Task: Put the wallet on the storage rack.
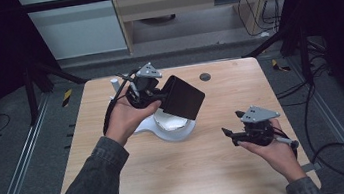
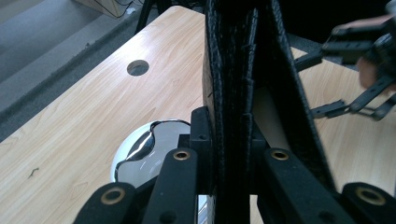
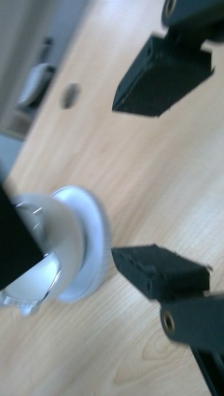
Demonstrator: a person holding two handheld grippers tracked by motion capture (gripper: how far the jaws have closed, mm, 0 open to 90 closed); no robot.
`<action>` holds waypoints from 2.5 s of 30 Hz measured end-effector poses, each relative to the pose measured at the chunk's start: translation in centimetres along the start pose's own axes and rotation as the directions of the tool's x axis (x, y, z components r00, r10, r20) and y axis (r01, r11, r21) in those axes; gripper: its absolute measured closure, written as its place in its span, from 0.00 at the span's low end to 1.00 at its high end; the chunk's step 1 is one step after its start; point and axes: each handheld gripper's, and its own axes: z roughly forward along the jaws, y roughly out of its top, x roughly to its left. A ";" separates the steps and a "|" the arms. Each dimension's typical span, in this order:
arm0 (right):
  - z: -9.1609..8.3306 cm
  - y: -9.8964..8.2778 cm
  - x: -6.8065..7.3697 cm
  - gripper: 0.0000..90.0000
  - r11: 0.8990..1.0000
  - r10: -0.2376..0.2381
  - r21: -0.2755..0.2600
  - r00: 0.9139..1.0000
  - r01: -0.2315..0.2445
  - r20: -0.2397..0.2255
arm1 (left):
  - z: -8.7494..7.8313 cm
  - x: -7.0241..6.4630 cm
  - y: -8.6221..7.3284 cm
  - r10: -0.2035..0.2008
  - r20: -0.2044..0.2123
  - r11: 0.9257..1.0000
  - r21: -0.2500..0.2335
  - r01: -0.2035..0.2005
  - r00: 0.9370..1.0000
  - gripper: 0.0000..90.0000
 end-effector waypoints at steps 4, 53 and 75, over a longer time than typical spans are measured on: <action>1.9 -2.8 0.0 0.15 0.991 0.093 0.084 0.993 -0.099 0.078 | -0.9 0.0 0.8 0.017 -0.025 0.999 0.035 -0.016 1.000 0.90; 4.1 -7.7 -1.1 0.07 0.943 0.211 0.226 0.963 -0.245 0.164 | 3.2 2.6 -1.8 -0.028 -0.078 0.992 0.119 0.037 0.997 0.89; 4.1 -7.7 -1.1 0.07 0.943 0.210 0.227 0.964 -0.244 0.164 | 5.2 3.8 -2.8 -0.095 -0.157 0.987 0.110 0.113 0.983 0.65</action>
